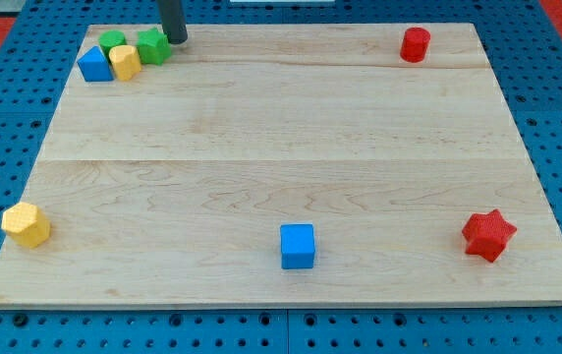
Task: Separate the blue triangle and the green star
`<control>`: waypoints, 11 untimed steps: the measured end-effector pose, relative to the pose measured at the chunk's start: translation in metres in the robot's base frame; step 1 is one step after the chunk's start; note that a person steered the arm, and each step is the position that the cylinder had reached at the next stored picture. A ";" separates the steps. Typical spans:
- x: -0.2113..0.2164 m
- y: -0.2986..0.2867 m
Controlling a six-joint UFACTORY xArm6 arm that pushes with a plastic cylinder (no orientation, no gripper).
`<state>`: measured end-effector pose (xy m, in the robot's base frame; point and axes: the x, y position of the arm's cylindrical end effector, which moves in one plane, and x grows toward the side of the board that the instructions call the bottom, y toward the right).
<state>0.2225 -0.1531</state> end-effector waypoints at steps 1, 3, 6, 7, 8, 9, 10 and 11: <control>0.000 -0.017; -0.014 0.032; 0.133 -0.027; 0.148 -0.097; 0.124 -0.150; 0.116 -0.152; 0.081 -0.151; 0.053 -0.151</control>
